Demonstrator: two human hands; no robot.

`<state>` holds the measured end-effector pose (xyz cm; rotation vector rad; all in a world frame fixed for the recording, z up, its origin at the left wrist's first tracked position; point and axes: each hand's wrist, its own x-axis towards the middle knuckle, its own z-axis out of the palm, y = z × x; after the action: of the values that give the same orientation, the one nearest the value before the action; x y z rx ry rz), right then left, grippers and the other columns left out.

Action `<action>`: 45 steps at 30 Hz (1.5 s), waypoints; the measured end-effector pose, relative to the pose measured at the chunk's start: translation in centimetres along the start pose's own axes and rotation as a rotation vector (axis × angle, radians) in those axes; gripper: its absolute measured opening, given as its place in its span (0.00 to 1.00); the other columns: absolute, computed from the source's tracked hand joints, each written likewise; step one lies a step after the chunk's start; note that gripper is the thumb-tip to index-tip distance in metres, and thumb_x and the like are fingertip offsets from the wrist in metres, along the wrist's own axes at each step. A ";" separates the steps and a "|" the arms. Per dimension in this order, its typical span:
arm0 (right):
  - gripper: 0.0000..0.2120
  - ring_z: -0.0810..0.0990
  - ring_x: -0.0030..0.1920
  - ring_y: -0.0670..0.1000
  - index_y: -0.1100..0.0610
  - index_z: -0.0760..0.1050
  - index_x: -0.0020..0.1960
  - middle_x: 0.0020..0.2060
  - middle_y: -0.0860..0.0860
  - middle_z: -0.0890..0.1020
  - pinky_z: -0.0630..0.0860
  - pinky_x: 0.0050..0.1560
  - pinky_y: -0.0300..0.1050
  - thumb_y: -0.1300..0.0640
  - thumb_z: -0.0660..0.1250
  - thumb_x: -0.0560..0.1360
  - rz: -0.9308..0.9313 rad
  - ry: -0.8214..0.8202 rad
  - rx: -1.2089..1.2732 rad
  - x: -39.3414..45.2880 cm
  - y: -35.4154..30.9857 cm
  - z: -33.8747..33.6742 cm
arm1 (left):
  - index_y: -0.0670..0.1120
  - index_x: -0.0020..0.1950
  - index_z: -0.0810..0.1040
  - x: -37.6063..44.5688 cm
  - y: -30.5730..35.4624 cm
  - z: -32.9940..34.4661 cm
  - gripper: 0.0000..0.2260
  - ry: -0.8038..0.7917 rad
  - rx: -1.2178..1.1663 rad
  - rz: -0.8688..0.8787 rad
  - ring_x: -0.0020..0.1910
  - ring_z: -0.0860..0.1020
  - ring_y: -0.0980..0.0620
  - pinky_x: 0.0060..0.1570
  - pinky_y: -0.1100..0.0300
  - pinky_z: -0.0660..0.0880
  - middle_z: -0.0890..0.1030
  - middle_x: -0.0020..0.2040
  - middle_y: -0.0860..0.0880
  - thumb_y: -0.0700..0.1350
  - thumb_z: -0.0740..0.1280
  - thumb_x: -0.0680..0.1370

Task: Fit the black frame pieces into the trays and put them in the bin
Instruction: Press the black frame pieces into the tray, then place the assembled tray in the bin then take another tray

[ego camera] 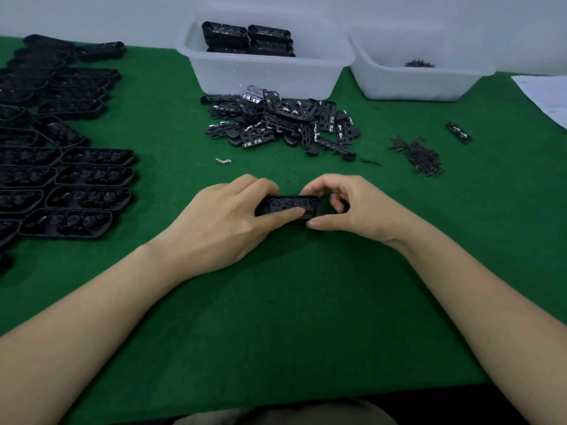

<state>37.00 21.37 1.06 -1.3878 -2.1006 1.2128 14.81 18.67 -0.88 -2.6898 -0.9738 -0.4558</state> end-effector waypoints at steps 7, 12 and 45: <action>0.15 0.63 0.30 0.43 0.44 0.72 0.52 0.46 0.43 0.77 0.64 0.33 0.31 0.57 0.72 0.69 -0.131 0.074 -0.059 0.0 0.8 0.5 | 0.48 0.60 0.79 -0.3 -0.5 0.4 0.13 0.034 -0.110 -0.061 0.45 0.78 0.45 0.35 0.50 0.77 0.79 0.51 0.44 0.48 0.62 0.78; 0.12 0.72 0.30 0.47 0.54 0.77 0.54 0.48 0.51 0.79 0.75 0.38 0.43 0.59 0.71 0.70 -0.412 0.221 -0.333 -0.7 1.2 0.9 | 0.47 0.59 0.80 -0.5 -0.5 0.6 0.13 0.048 -0.160 -0.090 0.45 0.79 0.45 0.37 0.50 0.77 0.79 0.52 0.45 0.48 0.62 0.78; 0.15 0.65 0.42 0.26 0.42 0.71 0.48 0.39 0.35 0.69 0.61 0.33 0.31 0.37 0.66 0.65 -0.225 0.009 -0.707 2.0 -2.7 -1.6 | 0.59 0.56 0.69 -0.2 -1.9 1.1 0.20 0.174 -0.862 -0.566 0.57 0.73 0.63 0.51 0.73 0.68 0.76 0.54 0.63 0.59 0.70 0.68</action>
<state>35.57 23.45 3.86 -1.3346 -2.7249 0.3723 13.62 20.36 -1.71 -2.9005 -1.8046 -1.4872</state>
